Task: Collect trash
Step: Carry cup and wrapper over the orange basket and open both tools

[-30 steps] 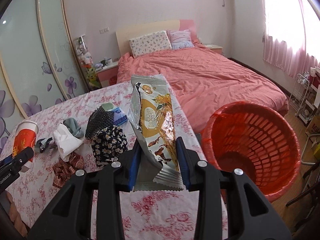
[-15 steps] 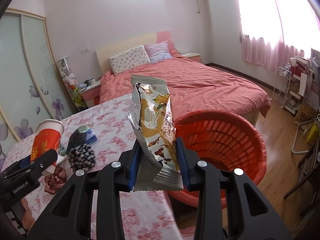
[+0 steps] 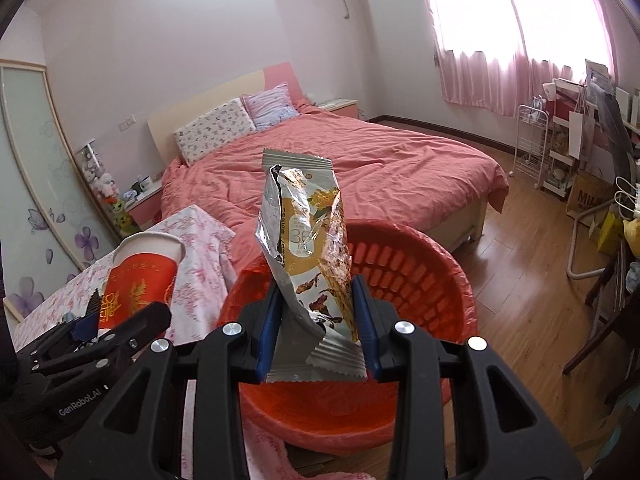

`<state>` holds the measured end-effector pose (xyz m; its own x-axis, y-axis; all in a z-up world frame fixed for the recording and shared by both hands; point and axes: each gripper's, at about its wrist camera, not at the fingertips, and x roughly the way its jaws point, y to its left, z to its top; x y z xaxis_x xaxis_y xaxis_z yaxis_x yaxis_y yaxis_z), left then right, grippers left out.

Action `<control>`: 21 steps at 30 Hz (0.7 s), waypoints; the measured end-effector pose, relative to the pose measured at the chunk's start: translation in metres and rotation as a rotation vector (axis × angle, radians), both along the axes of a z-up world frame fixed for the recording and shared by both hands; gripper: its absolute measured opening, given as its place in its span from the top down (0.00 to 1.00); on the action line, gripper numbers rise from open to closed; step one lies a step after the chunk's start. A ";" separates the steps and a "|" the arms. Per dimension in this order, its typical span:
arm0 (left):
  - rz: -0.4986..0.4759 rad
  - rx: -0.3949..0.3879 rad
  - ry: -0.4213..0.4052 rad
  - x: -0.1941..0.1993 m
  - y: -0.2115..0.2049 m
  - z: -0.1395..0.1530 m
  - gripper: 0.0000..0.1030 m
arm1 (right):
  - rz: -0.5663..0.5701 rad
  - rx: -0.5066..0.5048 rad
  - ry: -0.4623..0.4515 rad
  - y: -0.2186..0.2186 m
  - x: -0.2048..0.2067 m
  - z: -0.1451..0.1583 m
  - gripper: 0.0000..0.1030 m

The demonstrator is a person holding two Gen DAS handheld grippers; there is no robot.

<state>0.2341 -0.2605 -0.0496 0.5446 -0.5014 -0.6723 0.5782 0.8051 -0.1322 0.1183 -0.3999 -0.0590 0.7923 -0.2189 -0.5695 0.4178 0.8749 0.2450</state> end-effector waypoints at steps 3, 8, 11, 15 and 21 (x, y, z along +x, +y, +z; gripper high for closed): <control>-0.018 0.007 0.008 0.004 -0.016 -0.005 0.27 | -0.011 0.029 0.002 -0.011 0.002 -0.007 0.65; 0.007 0.026 0.032 0.018 -0.021 -0.013 0.16 | -0.025 0.077 0.009 -0.025 0.004 -0.015 0.48; 0.036 0.033 0.040 0.021 -0.007 -0.018 0.15 | -0.038 0.078 0.015 -0.024 -0.001 -0.015 0.45; 0.078 0.039 0.052 0.021 0.015 -0.020 0.15 | -0.036 0.045 0.028 -0.016 -0.005 -0.010 0.45; 0.157 0.051 0.045 0.013 0.056 -0.018 0.12 | -0.011 0.013 0.032 -0.011 -0.004 0.002 0.44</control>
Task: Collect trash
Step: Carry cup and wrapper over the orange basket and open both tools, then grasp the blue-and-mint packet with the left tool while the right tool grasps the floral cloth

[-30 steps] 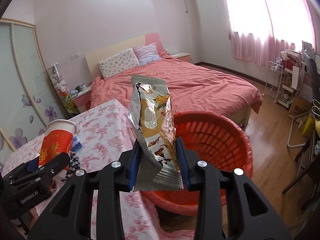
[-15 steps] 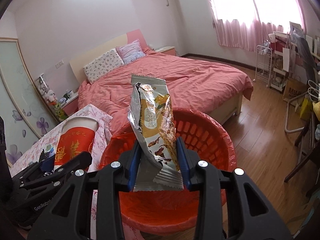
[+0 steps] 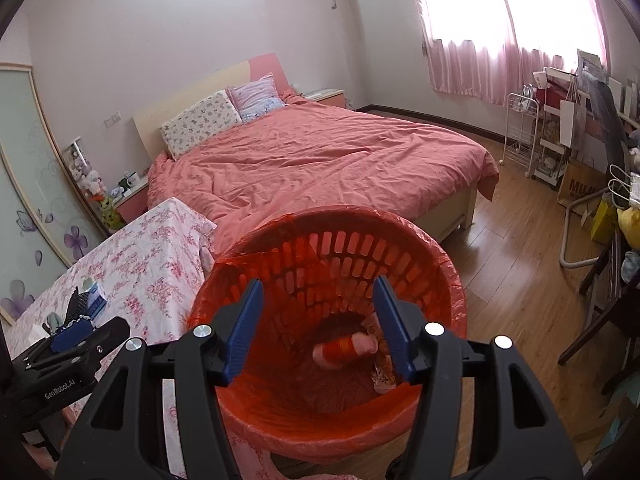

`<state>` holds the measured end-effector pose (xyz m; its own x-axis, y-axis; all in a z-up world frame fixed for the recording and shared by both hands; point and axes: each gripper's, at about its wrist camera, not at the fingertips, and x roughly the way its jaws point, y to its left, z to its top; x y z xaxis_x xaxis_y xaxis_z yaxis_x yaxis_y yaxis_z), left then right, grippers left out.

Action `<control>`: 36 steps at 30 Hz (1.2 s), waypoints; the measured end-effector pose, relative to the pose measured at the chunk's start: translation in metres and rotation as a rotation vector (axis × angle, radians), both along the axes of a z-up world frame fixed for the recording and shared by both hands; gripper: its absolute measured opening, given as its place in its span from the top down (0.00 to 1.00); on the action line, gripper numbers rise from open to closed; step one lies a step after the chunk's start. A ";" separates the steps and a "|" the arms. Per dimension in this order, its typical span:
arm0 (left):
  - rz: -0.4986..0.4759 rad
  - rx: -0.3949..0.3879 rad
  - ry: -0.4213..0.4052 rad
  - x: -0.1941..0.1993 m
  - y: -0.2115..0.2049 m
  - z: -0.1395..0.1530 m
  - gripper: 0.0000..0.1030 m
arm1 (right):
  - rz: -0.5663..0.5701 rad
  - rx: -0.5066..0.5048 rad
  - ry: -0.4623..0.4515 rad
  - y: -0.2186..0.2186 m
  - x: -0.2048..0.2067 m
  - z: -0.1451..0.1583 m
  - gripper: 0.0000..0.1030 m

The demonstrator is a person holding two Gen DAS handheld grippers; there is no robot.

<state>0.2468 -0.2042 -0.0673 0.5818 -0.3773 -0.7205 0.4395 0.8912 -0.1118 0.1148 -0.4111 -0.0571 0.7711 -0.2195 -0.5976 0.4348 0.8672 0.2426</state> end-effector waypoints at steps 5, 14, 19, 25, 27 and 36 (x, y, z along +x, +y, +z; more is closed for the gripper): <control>0.070 0.038 -0.042 -0.015 0.044 0.008 0.11 | 0.050 -0.034 -0.003 0.030 0.003 0.011 0.44; 0.218 0.056 -0.084 -0.033 0.139 0.019 0.09 | 0.216 -0.064 0.023 0.104 0.018 0.012 0.44; 0.359 0.087 -0.103 -0.035 0.211 0.018 0.07 | 0.332 -0.073 0.049 0.159 0.040 0.004 0.39; 0.551 0.117 -0.075 -0.016 0.295 0.005 0.07 | 0.440 -0.065 0.073 0.216 0.070 -0.008 0.38; 0.604 0.124 -0.066 -0.010 0.318 0.000 0.07 | 0.458 -0.055 0.081 0.229 0.078 -0.012 0.38; 0.720 0.082 0.016 0.037 0.367 -0.014 0.05 | 0.466 -0.068 0.158 0.263 0.117 -0.037 0.62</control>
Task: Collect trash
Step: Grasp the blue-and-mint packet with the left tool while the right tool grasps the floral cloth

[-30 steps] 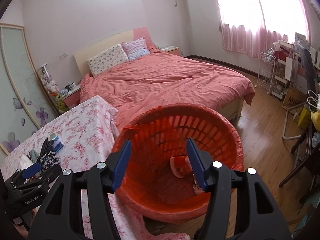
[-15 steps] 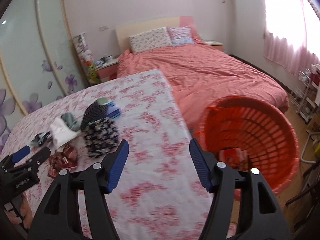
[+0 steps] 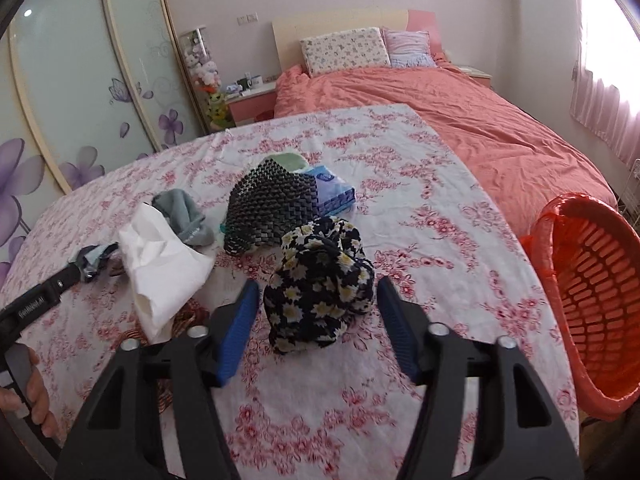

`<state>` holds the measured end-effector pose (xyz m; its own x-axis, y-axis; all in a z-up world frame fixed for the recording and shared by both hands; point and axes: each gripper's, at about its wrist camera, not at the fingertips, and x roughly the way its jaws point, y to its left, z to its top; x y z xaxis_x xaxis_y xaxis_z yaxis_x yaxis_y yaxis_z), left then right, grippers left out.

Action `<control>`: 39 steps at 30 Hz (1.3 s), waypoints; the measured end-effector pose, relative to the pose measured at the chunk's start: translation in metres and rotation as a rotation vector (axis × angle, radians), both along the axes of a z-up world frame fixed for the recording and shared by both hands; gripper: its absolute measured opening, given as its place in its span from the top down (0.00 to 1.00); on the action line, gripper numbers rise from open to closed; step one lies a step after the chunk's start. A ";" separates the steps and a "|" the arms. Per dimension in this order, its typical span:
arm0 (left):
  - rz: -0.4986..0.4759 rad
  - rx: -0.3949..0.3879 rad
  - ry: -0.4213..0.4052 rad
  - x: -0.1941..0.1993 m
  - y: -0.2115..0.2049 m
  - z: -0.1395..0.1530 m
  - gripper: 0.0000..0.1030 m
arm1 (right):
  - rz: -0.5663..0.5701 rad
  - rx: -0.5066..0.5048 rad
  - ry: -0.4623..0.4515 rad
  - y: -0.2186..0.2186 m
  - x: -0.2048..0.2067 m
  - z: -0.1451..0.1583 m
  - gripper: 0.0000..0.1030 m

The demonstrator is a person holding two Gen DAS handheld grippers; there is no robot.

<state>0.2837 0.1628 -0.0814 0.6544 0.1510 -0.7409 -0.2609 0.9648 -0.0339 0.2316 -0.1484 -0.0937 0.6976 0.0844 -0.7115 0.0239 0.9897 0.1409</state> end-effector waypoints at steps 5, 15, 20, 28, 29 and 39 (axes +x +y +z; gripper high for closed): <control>-0.005 -0.025 0.032 0.017 -0.007 -0.009 0.05 | -0.010 0.010 0.016 -0.004 -0.004 -0.008 0.75; 0.043 -0.004 0.053 0.017 0.012 -0.018 0.04 | -0.007 -0.007 0.013 -0.003 -0.006 -0.008 0.75; 0.066 -0.053 0.050 -0.004 0.043 -0.021 0.04 | -0.008 0.004 0.017 -0.004 -0.005 -0.008 0.75; 0.021 -0.211 -0.020 -0.004 0.048 -0.004 0.04 | -0.001 0.006 0.027 -0.007 -0.005 -0.010 0.75; 0.018 -0.201 -0.024 -0.003 0.045 -0.003 0.04 | -0.001 0.006 0.028 -0.007 -0.005 -0.010 0.75; 0.136 -0.092 0.111 0.046 0.053 -0.022 0.25 | -0.014 -0.001 0.037 -0.008 0.004 -0.012 0.75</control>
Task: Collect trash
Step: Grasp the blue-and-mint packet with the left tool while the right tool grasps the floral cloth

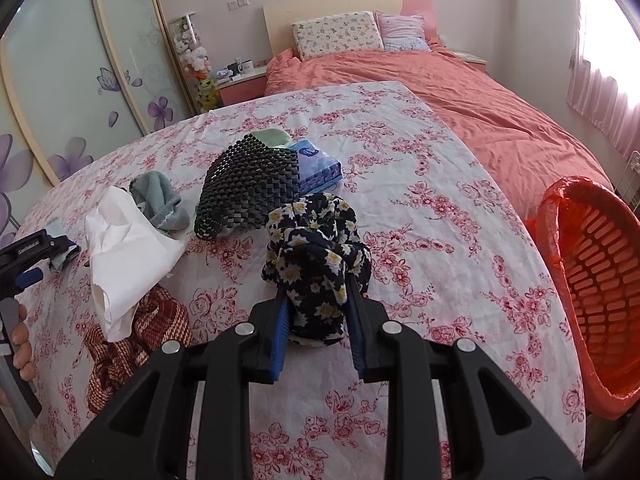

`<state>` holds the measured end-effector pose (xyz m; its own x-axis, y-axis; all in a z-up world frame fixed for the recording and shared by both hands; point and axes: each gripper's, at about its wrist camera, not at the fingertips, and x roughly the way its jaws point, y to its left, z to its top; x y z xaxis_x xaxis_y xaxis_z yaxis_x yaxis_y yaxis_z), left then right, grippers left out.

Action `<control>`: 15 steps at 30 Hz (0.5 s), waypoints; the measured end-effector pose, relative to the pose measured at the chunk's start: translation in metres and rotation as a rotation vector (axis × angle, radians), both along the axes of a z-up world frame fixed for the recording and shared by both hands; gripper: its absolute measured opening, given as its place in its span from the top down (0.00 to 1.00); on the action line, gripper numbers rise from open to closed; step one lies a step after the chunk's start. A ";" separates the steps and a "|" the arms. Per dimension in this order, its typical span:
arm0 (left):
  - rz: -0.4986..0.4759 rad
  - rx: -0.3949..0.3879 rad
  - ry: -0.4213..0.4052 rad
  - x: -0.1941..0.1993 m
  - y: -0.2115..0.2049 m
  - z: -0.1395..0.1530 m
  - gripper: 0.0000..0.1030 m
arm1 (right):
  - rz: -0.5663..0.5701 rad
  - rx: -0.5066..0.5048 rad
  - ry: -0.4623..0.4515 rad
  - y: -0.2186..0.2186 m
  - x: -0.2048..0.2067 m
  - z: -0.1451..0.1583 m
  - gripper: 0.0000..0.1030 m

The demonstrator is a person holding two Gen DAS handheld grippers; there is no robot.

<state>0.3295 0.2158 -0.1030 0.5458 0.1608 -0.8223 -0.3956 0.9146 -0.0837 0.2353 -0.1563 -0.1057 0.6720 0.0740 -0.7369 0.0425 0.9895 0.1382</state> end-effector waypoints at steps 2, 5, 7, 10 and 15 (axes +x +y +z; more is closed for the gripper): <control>-0.012 -0.013 0.000 0.005 0.002 -0.003 0.32 | 0.002 0.001 0.006 0.000 0.002 -0.001 0.75; -0.055 -0.020 -0.023 0.005 0.001 -0.002 0.49 | 0.011 -0.002 0.003 -0.002 0.000 -0.001 0.75; -0.098 -0.033 -0.038 0.001 -0.001 -0.002 0.55 | 0.015 -0.008 -0.002 -0.003 -0.002 0.000 0.75; -0.183 -0.041 -0.060 -0.007 -0.009 -0.002 0.60 | 0.011 -0.005 -0.004 -0.006 -0.004 0.000 0.75; -0.335 -0.048 -0.094 -0.027 -0.028 -0.001 0.60 | 0.013 0.004 0.006 -0.007 -0.003 -0.001 0.75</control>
<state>0.3024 0.1877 -0.1037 0.6356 -0.0773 -0.7682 -0.0629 0.9865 -0.1513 0.2319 -0.1636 -0.1071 0.6667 0.0857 -0.7404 0.0305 0.9894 0.1420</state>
